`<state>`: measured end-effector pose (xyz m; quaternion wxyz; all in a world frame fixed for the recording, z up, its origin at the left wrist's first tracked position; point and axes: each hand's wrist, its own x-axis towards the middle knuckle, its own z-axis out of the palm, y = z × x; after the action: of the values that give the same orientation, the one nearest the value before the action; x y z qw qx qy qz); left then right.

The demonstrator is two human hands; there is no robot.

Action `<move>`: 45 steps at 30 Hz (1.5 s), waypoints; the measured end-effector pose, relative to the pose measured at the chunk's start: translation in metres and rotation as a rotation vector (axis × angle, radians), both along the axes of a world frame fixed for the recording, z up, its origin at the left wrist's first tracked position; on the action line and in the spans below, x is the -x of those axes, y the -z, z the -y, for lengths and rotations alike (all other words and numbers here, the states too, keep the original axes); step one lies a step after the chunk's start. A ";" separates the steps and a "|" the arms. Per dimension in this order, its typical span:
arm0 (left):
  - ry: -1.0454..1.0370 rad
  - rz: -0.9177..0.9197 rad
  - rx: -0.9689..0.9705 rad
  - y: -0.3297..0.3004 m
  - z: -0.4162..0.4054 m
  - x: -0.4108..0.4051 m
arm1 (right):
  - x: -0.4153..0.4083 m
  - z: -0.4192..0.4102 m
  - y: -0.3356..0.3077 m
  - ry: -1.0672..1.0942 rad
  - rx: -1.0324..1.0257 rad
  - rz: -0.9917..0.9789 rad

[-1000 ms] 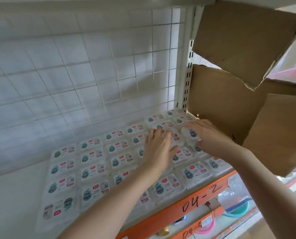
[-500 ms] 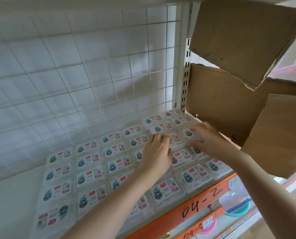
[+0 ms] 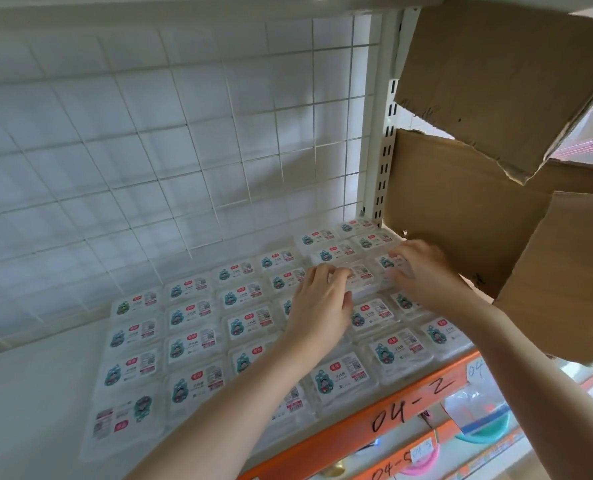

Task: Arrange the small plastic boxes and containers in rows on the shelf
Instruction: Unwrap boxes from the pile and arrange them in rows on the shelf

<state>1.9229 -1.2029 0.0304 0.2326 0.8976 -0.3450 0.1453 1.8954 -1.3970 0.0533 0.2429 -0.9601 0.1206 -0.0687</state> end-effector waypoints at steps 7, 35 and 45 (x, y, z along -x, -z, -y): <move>-0.073 0.014 0.037 -0.006 -0.051 0.011 | 0.014 -0.065 -0.008 -0.211 0.224 0.329; -0.452 0.016 -0.240 0.027 -0.273 0.092 | 0.032 -0.262 0.039 -0.803 0.473 0.283; -0.440 -0.192 -0.300 0.015 -0.282 0.073 | 0.025 -0.263 0.032 -0.876 0.478 0.161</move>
<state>1.8503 -0.9213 0.0154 0.0914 0.9850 -0.1357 0.0540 1.8708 -1.1339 0.0213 0.0309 -0.9410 -0.3317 -0.0599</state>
